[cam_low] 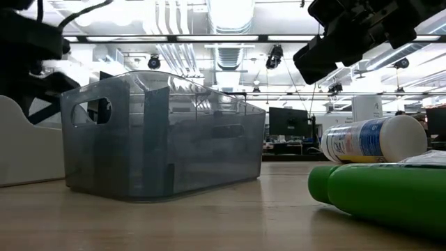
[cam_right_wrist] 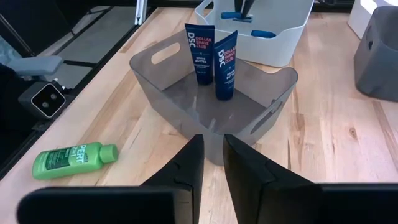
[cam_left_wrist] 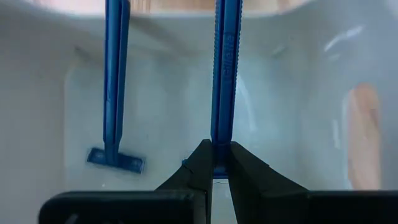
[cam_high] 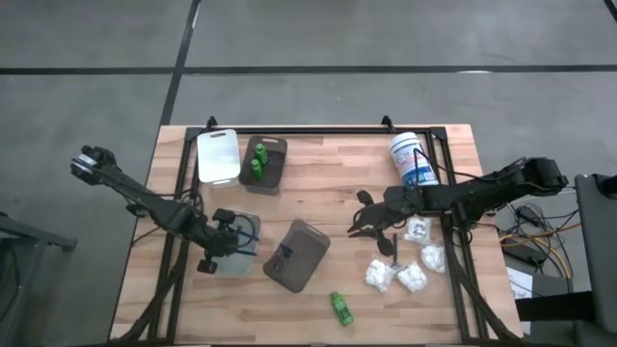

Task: Pick & Place Travel size toiletries
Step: Put the top blue razor into the gray bin

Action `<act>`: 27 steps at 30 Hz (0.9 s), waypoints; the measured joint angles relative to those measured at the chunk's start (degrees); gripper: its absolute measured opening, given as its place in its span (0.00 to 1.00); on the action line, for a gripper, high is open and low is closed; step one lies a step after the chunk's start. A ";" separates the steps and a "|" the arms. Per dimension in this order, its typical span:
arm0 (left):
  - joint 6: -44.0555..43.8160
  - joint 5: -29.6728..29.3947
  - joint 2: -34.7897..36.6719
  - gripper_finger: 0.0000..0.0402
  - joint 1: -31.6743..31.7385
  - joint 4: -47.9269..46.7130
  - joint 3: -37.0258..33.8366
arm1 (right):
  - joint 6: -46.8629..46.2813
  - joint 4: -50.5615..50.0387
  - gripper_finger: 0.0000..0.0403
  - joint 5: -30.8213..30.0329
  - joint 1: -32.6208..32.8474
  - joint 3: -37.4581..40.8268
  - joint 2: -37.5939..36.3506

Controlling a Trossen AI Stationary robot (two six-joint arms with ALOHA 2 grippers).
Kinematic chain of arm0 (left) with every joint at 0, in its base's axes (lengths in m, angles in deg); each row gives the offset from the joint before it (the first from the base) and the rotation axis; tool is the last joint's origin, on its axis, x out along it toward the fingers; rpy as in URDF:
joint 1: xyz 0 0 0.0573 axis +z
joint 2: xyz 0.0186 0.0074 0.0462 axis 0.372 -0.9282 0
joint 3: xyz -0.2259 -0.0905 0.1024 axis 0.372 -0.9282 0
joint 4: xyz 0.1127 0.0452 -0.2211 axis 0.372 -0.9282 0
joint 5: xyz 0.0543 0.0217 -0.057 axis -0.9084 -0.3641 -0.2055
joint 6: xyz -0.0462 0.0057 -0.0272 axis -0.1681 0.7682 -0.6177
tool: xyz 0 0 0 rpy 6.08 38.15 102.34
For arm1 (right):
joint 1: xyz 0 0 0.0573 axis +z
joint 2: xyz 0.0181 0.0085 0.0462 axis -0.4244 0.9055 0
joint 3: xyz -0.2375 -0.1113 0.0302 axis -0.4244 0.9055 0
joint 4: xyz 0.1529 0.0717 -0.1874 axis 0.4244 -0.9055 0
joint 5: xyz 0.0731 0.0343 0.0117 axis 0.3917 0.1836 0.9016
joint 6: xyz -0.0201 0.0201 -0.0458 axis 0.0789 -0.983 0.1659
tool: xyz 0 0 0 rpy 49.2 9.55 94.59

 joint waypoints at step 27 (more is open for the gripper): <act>-1.31 -3.16 0.36 0.12 0.00 3.96 -4.36 | 0.17 1.36 0.21 0.00 0.00 0.00 0.07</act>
